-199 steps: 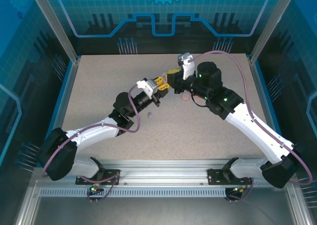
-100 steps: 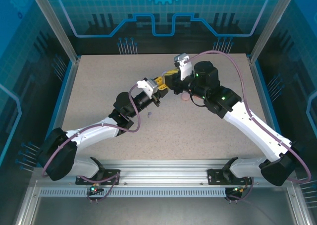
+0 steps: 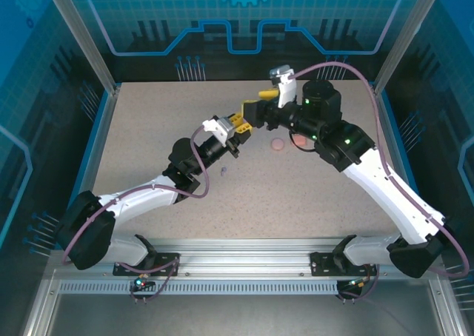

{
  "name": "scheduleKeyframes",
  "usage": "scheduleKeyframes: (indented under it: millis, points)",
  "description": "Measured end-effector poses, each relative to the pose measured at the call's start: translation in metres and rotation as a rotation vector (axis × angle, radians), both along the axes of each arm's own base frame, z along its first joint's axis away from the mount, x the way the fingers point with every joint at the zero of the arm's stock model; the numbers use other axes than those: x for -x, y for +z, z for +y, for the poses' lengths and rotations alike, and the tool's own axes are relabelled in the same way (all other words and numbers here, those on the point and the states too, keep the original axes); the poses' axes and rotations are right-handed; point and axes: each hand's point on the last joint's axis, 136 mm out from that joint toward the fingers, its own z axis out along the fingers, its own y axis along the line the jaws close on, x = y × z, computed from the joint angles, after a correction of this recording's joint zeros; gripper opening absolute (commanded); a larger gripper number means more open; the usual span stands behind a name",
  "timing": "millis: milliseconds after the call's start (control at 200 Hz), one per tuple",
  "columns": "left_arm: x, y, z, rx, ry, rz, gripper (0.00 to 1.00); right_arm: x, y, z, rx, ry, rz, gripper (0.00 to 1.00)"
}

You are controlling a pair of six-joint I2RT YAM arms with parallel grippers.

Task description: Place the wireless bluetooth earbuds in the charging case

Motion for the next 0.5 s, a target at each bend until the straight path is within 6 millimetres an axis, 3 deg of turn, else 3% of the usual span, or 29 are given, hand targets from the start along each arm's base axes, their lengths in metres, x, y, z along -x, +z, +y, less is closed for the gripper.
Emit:
scheduleKeyframes:
  millis: [175, 305, 405, 500]
  points:
    - [-0.003, 0.000, 0.009, 0.017, 0.037, -0.002, 0.00, 0.003, 0.014, -0.035, -0.056, -0.092, 0.029, 0.71]
    - [-0.007, -0.001, 0.027, 0.033, 0.084, 0.007, 0.00, 0.005, 0.007, -0.054, -0.063, -0.164, 0.081, 0.71]
    - [-0.009, 0.003, 0.045, 0.057, 0.125, 0.010, 0.00, 0.000, -0.021, -0.062, -0.034, -0.215, 0.164, 0.71]
    - [-0.008, 0.004, 0.060, 0.073, 0.156, 0.011, 0.00, -0.010, -0.064, -0.063, 0.023, -0.258, 0.279, 0.70]
